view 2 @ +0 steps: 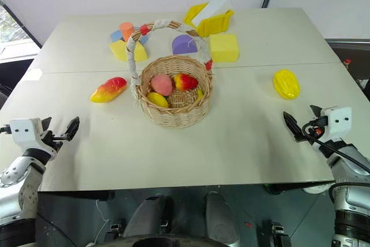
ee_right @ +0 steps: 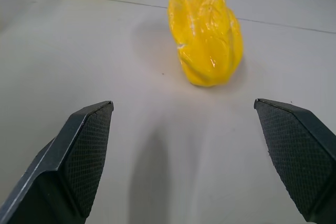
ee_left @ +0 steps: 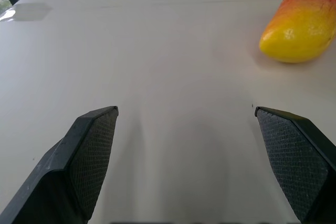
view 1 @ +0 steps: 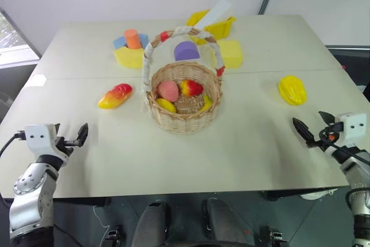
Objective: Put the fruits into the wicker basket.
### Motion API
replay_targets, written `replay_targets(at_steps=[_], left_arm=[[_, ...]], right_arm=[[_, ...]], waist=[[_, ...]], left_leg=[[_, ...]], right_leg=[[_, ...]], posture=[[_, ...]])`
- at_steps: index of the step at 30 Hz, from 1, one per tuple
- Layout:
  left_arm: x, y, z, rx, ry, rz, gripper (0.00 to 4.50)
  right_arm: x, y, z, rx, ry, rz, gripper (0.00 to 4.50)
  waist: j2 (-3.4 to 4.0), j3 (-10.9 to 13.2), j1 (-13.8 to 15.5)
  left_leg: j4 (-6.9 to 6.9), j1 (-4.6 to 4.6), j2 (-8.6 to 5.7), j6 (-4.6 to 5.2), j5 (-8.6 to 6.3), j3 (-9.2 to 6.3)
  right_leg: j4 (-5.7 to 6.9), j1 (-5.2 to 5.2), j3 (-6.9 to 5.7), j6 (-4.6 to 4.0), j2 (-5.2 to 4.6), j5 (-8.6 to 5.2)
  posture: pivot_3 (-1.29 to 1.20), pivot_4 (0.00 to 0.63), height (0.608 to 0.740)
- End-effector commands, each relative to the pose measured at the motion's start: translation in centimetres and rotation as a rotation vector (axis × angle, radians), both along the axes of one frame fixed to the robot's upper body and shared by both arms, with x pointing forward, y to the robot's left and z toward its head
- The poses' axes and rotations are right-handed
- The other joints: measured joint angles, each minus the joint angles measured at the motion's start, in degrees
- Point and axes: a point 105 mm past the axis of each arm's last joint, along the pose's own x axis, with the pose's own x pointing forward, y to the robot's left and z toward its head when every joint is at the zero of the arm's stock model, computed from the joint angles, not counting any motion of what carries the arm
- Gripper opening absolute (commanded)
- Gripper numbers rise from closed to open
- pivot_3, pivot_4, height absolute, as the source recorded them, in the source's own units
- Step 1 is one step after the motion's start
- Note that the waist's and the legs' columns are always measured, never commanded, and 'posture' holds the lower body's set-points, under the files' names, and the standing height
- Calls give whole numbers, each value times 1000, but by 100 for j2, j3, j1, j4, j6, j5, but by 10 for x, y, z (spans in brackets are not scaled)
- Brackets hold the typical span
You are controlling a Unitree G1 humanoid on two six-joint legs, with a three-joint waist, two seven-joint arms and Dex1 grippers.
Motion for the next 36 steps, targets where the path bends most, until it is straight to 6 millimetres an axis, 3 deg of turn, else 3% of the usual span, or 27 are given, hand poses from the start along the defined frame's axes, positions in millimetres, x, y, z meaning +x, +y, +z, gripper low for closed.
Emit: replay_targets(at_steps=[1,12,17,25,27,31,36], left_arm=[[0,-1,16,14,-65,-6,4500],[10,-6,23,-13,-84,-29,4500],[18,-15,48,-10,-137,-110,4500],[53,-34,75,115,-60,-233,4500],[60,-40,77,139,-27,-265,4500],[82,-57,68,215,109,-364,4500],[103,-66,69,229,152,-388,4500]], right_arm=[[1,2,11,-10,-46,10,4493],[2,7,19,-15,-79,26,4493],[7,29,52,-19,-157,126,4493],[-11,92,88,-51,-138,453,4493],[-18,107,93,-52,-120,530,4493],[-36,167,106,-47,-106,790,4493],[-41,202,113,-26,-139,908,4493]], waist=[[0,0,1],[0,0,-4],[0,0,-9],[0,0,26],[-2,0,14],[-1,0,-26],[-8,3,-10]], left_leg=[[0,0,0,0,0,0],[0,0,0,0,0,0],[0,0,0,0,0,0],[1,-3,-2,0,0,-6],[1,-4,-2,0,0,-8],[1,-1,0,1,0,-8],[1,-5,1,0,0,-11]], right_leg=[[0,0,0,0,0,0],[0,0,0,0,1,0],[2,-1,0,0,1,0],[-1,1,-5,0,2,0],[-1,1,-7,0,2,0],[1,0,-8,0,8,0],[2,-4,-16,1,11,0]], posture=[[0,150,740],[0,150,740],[0,150,740],[0,150,740],[0,150,740],[0,150,740],[0,150,740]])
